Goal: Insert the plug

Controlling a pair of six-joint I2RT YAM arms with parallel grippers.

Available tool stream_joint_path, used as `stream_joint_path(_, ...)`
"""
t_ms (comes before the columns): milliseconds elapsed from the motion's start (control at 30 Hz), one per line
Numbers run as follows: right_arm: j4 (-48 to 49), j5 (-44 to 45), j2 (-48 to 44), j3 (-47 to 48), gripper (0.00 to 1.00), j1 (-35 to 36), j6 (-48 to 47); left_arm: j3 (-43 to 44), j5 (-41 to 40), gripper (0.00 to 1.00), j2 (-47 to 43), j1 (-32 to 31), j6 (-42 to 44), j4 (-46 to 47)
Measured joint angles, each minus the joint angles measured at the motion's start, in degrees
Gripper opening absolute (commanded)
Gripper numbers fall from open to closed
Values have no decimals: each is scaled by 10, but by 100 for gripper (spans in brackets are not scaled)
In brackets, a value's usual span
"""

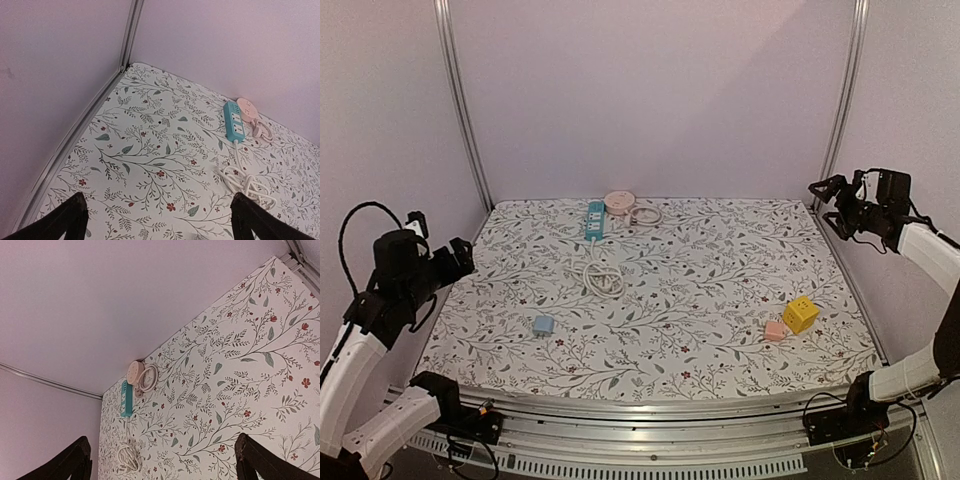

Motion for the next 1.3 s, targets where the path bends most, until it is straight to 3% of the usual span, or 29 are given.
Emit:
stream_joint_path(267,-20,-9,36,12,99,-1,40,39,15,99,21,3,10,-29)
stream_joint_path(467,-83,4,67,46,99,17,47,137,-12,100,41,3,12,-107)
stream_joint_path(600,-105,12,68,64,99,36,47,229,-43,99,116,3,-17,-193)
stream_joint_path(800,-132,39,99,129,99,87,45,217,-49,99,136,12,-63,-251)
stream_joint_path(967,-153,70,153,193,99,157,39,205,10,100,122,14,-78,-248)
stream_joint_path(1300,-210,140,273,324,99,284,-17,191,148,97,188,10,-76,-183)
